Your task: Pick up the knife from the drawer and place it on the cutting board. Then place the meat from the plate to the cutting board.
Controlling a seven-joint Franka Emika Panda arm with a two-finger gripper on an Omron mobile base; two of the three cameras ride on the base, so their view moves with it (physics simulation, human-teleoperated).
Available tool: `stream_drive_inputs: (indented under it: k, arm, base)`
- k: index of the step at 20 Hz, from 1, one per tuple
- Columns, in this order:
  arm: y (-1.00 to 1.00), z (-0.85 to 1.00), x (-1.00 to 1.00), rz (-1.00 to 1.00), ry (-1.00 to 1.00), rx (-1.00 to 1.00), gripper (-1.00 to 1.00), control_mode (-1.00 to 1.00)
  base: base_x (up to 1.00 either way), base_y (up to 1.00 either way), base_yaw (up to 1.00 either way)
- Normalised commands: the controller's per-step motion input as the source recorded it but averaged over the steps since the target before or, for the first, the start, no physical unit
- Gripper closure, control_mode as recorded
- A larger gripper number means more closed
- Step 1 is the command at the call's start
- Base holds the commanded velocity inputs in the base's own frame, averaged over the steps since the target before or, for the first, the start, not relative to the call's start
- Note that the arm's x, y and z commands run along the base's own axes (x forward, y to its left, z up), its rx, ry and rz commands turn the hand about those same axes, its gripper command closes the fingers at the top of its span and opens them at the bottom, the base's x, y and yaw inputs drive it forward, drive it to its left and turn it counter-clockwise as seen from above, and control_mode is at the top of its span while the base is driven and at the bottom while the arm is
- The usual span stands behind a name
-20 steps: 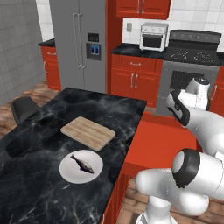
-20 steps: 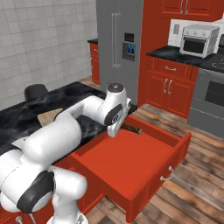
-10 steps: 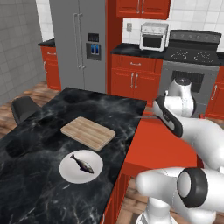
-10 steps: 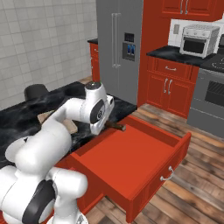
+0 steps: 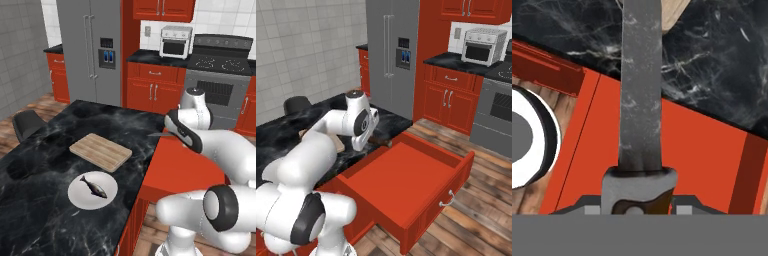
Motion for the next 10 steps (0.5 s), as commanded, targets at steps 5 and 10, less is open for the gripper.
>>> stream_drive_inputs:
  k: [5, 10]
  arm:
    - [0.38, 0.00, 0.29, 0.00, 0.09, 0.00, 1.00, -1.00]
    - [0.41, 0.00, 0.18, 0.00, 0.02, 0.00, 1.00, -1.00]
  base:
    - [0.00, 0.00, 0.00]
    - [0.00, 0.00, 0.00]
